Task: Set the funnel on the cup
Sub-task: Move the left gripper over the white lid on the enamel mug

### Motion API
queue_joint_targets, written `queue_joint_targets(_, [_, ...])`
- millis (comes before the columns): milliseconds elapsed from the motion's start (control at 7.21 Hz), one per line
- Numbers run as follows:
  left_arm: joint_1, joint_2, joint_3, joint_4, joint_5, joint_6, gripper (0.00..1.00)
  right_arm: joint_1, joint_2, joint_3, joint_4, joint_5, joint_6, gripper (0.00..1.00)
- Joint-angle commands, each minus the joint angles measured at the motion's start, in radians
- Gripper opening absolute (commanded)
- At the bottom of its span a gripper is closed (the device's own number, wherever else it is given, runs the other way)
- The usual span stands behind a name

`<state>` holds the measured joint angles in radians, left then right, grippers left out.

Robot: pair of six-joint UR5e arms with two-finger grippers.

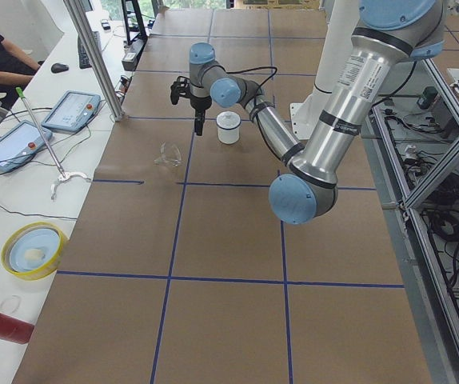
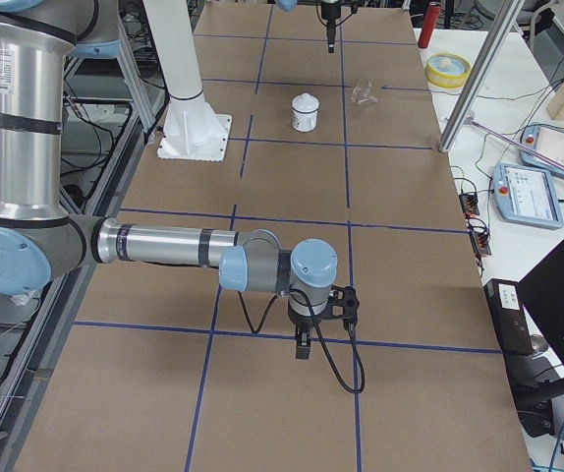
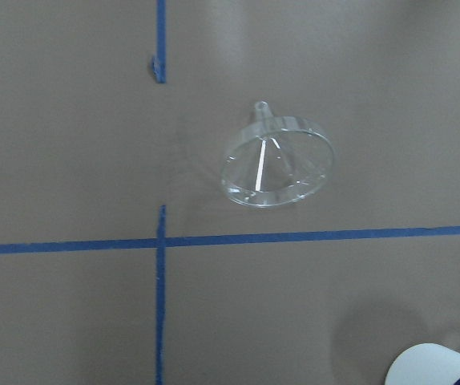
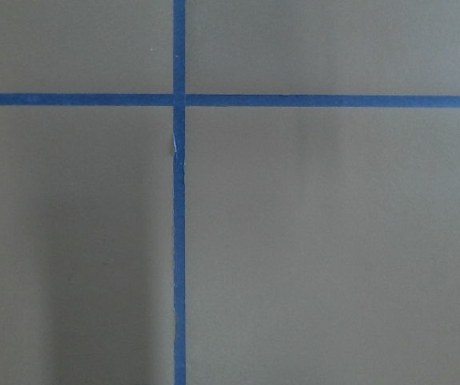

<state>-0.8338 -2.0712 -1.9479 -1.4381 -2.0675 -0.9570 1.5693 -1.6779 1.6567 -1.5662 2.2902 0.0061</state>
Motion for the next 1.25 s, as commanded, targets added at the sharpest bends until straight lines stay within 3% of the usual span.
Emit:
queue_joint_targets(0, [0.131,-0.059,0.003,0.051,0.145,-0.032,1.00,0.000,0.000,0.000,0.000,0.000,0.000,1.00])
queue_joint_targets(555, [0.217,-0.112,0.021,0.048,0.152,-0.166,1.00,0.000,0.000,0.000,0.000,0.000,0.000,1.00])
queue_joint_targets(1109, [0.242,-0.153,0.092,0.044,0.152,-0.163,1.00,0.000,0.000,0.000,0.000,0.000,0.000,1.00])
